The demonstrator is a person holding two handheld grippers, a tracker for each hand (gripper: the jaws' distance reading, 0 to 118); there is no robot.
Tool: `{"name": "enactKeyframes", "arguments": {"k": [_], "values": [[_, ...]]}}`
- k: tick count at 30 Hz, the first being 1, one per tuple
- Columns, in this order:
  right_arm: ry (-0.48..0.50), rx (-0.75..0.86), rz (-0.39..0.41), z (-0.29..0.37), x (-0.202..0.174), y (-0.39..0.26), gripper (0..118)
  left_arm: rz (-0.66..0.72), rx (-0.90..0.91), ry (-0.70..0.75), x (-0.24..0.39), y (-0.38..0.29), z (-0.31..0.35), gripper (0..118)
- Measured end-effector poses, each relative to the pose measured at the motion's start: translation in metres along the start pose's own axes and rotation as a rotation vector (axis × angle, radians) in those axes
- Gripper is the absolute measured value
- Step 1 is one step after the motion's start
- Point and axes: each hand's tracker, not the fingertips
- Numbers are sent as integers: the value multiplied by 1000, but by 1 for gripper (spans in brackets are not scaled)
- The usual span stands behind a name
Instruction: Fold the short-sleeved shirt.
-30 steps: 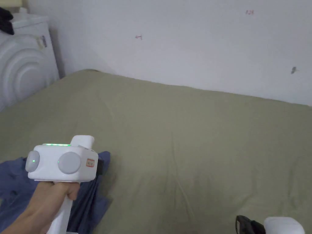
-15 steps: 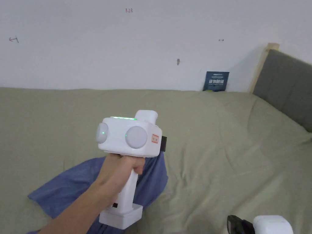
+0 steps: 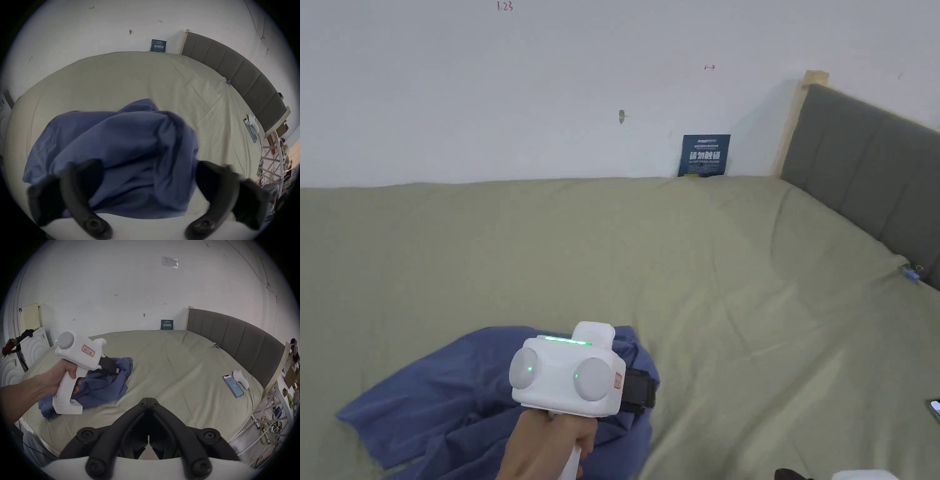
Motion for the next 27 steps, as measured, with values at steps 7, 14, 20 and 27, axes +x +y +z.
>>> {"name": "enactKeyframes", "arguments": {"k": [7,14,20,27], "values": [[75,77,0,22,-28,15,1,53,257,99,-59,-54,168,114],[168,163,20,58,-66,18,1,163,484,313,-97,-170,337,4],[198,203,65,78,-95,12,1,194,669,538,-97,-241,405,0],[233,211,83,89,-108,6,1,287,666,588,-103,-274,422,0]]}}
